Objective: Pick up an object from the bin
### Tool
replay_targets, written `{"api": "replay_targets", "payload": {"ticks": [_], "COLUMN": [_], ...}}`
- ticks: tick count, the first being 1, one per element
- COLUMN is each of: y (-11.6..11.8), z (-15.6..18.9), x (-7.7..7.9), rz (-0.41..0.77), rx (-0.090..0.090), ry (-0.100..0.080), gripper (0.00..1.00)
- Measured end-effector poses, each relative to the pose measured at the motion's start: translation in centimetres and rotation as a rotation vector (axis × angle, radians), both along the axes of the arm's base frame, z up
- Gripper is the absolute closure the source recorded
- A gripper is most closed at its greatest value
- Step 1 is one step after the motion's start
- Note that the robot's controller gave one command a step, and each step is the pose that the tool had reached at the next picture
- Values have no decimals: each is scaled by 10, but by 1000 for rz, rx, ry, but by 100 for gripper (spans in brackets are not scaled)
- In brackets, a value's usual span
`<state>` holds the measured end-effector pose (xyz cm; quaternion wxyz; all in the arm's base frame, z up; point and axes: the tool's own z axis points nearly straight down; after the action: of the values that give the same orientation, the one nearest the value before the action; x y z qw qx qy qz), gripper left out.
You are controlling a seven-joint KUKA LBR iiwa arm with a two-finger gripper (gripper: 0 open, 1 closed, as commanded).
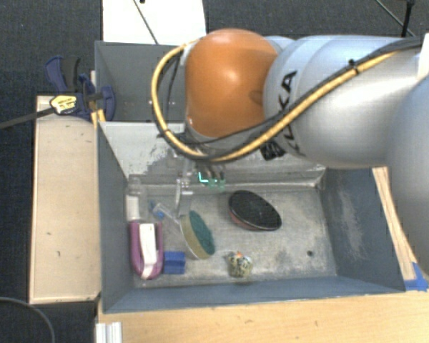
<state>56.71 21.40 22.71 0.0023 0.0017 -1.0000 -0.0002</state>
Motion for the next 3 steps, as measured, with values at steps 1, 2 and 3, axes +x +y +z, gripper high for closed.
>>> {"api": "replay_targets", "payload": {"ticks": [1,2,3], "y": [-28,-18,-20], "z": [-94,-154,-151], "x": [-61,-65,-65], "rz": [-10,-6,-14], "rx": [-3,5,3], "ry": [5,-11,-6], "gripper": [0,0,100]}}
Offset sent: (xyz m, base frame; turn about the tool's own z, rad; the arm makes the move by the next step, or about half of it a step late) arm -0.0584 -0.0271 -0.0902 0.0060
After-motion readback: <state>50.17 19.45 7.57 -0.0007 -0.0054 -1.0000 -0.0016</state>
